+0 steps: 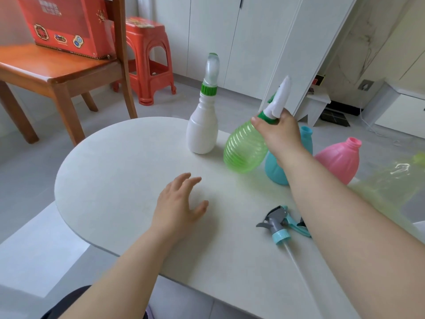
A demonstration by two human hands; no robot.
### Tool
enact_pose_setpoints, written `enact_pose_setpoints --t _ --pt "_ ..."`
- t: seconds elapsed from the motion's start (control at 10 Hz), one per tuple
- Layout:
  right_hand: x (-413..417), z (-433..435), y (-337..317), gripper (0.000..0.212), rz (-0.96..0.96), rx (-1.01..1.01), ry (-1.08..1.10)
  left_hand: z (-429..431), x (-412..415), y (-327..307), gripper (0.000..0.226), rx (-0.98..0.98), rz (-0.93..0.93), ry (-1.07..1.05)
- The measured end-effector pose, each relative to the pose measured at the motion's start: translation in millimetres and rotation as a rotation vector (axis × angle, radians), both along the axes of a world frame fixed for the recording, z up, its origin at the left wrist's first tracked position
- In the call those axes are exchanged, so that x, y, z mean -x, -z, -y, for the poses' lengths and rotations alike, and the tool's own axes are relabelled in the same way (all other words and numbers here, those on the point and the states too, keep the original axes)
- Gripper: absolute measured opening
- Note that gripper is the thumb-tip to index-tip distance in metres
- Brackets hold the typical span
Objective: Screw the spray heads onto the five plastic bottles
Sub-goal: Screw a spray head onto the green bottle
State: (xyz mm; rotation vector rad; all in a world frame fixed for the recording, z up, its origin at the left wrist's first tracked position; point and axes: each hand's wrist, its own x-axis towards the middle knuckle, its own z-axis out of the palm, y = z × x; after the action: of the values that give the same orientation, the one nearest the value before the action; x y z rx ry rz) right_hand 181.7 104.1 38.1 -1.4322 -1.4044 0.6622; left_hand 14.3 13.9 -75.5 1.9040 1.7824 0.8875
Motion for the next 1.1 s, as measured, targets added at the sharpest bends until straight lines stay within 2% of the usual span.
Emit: enact_pose_setpoints --t 0.1,0.2,0.5,0.7,1.1 --pt "4.6 -20.9 6.6 0.019 0.086 0.019 0.034 -2.8 -3.4 9.5 0.057 0.053 -0.193 0.029" --pt "8.0 -35.4 12.9 0.026 0.132 0.050 0.033 -3.9 -5.6 15.2 0.054 0.059 -0.266 0.045" --pt "10.7 -56.5 23.7 0.033 0.191 0.090 -0.009 -5.7 -6.8 17.6 0.053 0.052 -0.317 0.058" --pt "8.8 -57.4 28.4 0.037 0.157 0.106 -0.033 -5.1 -6.7 15.5 0.053 0.049 -0.323 0.059" --pt "0.7 -48.4 22.8 0.062 0.142 0.129 -0.061 -5.1 -6.4 15.2 0.053 0.046 -0.320 0.063"
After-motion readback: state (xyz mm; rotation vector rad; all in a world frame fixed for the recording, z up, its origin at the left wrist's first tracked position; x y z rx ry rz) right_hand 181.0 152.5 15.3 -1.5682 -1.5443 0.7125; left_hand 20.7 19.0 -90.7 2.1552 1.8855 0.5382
